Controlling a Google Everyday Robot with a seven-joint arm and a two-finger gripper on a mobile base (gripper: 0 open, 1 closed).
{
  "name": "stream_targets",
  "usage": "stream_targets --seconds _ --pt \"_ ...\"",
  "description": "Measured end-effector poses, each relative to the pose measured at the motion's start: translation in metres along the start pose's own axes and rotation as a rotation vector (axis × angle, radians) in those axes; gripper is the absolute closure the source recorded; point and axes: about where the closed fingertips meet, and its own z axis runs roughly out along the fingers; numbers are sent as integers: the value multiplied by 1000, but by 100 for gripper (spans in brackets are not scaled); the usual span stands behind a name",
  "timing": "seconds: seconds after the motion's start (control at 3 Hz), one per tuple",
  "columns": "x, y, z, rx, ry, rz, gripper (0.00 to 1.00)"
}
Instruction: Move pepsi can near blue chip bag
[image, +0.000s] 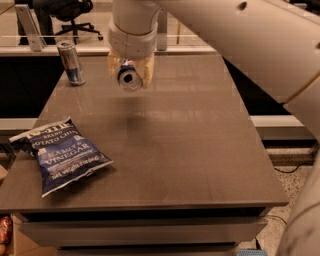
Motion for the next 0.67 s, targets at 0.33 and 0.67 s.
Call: stream_targets --seconds 0.33,0.67 --pt "-24 -18 8 -13 -8 18 100" --pt "-48 -35 13 10 -39 31 100"
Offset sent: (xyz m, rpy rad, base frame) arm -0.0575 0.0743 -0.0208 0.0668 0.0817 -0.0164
